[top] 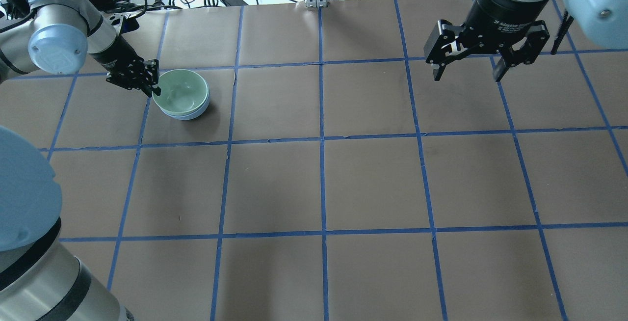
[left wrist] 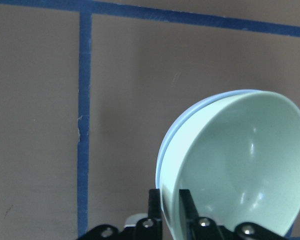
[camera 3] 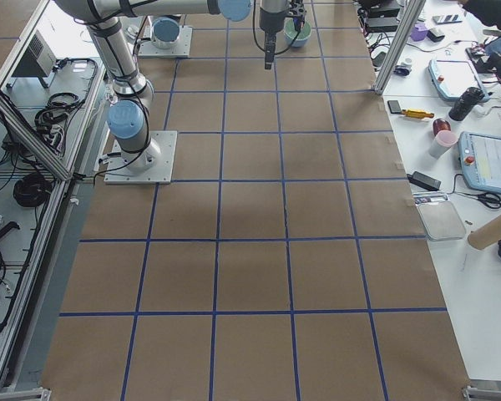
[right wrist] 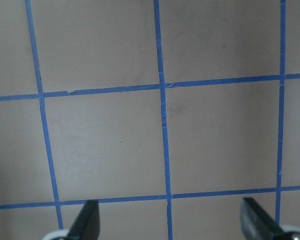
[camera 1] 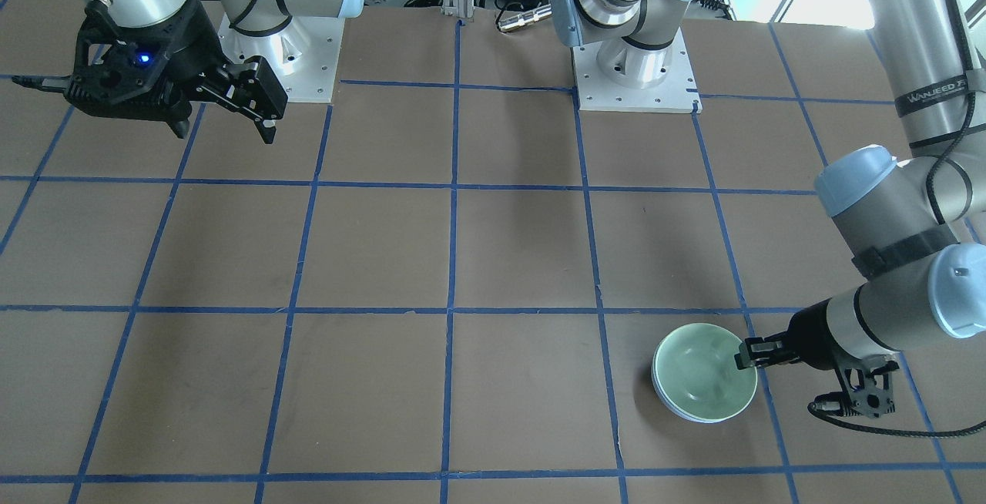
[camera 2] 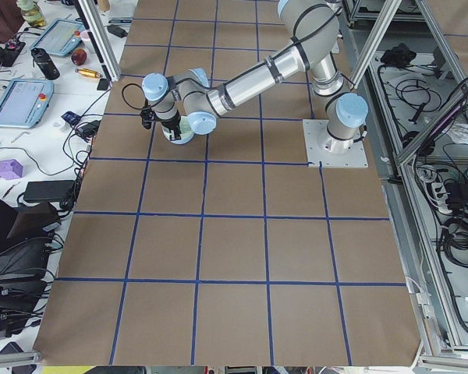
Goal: Stack green bowl on blue bowl
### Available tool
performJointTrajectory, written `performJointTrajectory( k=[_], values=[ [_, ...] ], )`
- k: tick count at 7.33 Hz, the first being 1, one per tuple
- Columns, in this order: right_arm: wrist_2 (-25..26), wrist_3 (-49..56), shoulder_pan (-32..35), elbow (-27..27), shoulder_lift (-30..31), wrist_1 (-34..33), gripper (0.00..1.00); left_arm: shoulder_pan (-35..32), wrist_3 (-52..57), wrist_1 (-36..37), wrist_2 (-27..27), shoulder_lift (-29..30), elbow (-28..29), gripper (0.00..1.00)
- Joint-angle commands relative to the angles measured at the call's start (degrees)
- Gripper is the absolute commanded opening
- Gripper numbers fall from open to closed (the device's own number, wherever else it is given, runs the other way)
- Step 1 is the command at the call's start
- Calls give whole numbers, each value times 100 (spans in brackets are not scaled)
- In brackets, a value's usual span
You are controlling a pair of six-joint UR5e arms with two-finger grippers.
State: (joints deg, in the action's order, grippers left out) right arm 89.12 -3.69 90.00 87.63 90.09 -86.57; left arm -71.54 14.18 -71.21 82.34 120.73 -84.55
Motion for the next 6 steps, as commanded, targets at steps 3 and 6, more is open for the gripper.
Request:
performJointTrajectory(
  k=[3,6],
  values=[
    [0,0,0,0,0,0,100,-489,-327,-77,79,-373,70,77],
    [0,0,0,0,0,0,100,-1281,-890,-560,675,-1163,88,84]
  ],
)
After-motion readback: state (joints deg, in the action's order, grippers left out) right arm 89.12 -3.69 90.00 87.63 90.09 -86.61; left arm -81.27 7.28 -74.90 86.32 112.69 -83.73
